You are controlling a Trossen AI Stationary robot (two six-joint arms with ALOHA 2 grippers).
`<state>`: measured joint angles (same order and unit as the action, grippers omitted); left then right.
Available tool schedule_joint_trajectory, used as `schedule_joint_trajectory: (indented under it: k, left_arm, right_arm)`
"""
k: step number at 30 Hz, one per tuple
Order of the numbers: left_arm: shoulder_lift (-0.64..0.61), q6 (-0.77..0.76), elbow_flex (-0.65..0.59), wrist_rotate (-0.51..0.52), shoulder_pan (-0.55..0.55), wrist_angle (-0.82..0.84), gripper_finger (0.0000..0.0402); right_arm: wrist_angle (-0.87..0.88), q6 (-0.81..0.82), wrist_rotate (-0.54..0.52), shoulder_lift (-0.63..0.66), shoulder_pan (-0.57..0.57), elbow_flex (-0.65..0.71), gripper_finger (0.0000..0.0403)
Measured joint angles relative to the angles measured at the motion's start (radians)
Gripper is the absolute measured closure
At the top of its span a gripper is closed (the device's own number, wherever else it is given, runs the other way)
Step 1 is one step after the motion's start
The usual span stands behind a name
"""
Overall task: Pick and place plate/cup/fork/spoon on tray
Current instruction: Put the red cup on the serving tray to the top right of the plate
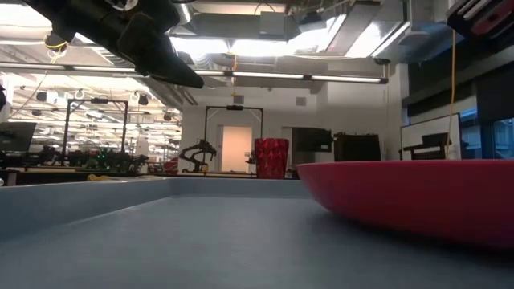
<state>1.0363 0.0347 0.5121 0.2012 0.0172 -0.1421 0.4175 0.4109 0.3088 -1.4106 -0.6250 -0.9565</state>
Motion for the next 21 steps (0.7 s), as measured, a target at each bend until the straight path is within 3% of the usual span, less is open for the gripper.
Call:
schedule_joint_trajectory:
  k: [4,8,11,18,19,21]
  left_arm:
    - [0.000,-0.011,0.000,0.000,0.000,0.000,0.0320]
    - [0.000,-0.058,0.000,0.000,0.000,0.000,0.0320]
    - [0.000,-0.078,0.000,0.000,0.000,0.000,0.0320]
    - [0.000,-0.078,0.000,0.000,0.000,0.000,0.0320]
    - [0.000,-0.078,0.000,0.000,0.000,0.000,0.0320]
    - [0.000,-0.078,0.000,0.000,0.000,0.000,0.0320]
  right_arm:
    - [0.017,-0.083,-0.109,0.029,0.002,0.000,0.0330]
    - [0.105,-0.244,-0.333,0.077,0.028,-0.034,0.0330]
    - [0.189,-0.338,-0.665,0.123,0.046,-0.090,0.0330]
    - [0.079,-0.457,-1.725,0.219,0.093,-0.117,0.0330]
    - [0.067,-0.438,-1.822,0.229,0.116,-0.117,0.0330]
    - [0.075,-0.368,-1.871,0.253,0.181,-0.118,0.0330]
